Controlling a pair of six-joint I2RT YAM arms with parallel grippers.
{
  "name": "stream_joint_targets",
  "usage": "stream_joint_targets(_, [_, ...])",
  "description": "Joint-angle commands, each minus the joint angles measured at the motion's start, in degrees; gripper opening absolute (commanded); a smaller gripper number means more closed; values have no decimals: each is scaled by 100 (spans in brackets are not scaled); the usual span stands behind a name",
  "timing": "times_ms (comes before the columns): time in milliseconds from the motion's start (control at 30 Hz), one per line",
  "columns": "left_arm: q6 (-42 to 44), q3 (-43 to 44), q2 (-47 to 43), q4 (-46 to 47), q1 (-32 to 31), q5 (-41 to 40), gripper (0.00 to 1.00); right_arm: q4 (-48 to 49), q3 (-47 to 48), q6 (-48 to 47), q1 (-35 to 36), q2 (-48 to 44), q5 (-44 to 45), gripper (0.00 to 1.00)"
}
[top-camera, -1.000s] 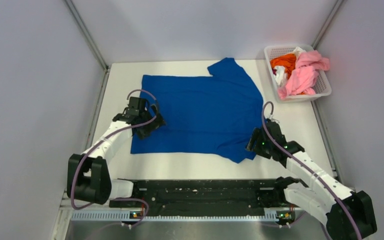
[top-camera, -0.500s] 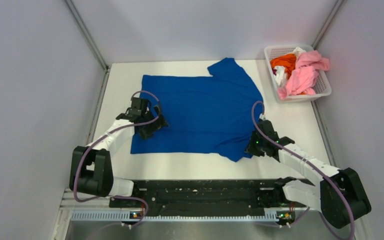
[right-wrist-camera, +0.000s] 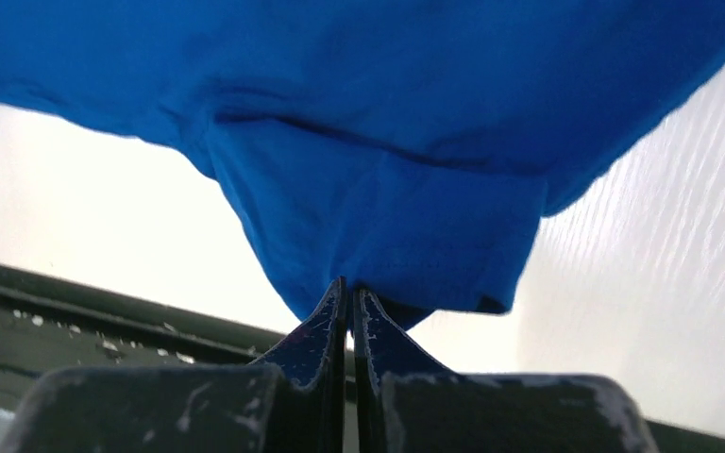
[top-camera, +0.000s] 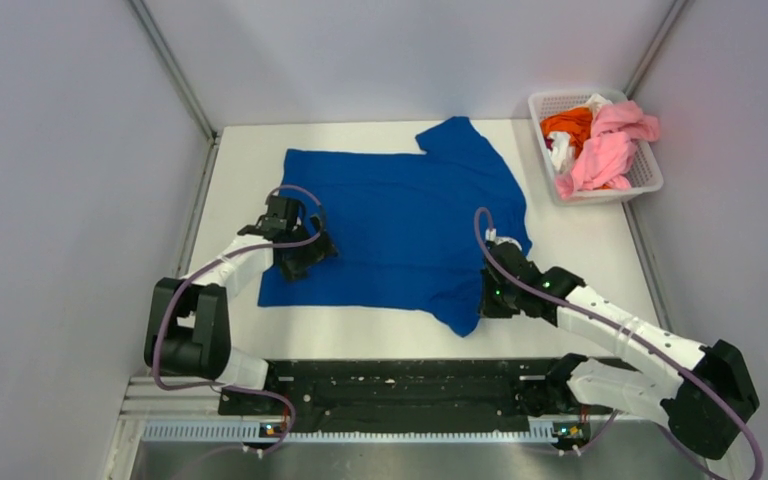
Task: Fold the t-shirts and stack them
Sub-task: Flatten out the tshirt
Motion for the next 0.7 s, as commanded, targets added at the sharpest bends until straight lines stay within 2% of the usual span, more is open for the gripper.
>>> stream_joint_targets(0, [61,-17,90,172,-6,-53,99,-686,-114,372,182,-332,-169,0])
stream_joint_targets(33, [65,-21,95,176,-7,-44,99,-752,-191,408,206,-432,-240,0])
stream_joint_targets(133, [78,-13,120,149,-6,-74,99,-1145,-353,655,217,-709,-472,13])
stream_joint_targets(233, [80,22,128,79,-8,-149,99,-1692,-545,1519,215,-910,-658,23])
stream_joint_targets(333, [86,35,114,50,-6,-192,99,-1775,-724,1627,215,-1191,-1161,31])
stream_joint_targets(433, [94,56,100,41,-12,-166,99,-1834,-426,1534,211,-1440,-797,56])
stream_joint_targets(533, [85,40,115,76,-12,-53,99,-1421,-110,1330,211,-1432,-355,66])
stream_joint_targets(667, [92,16,108,48,-12,-8,99,56,-119,425,250,-972,-1288,66])
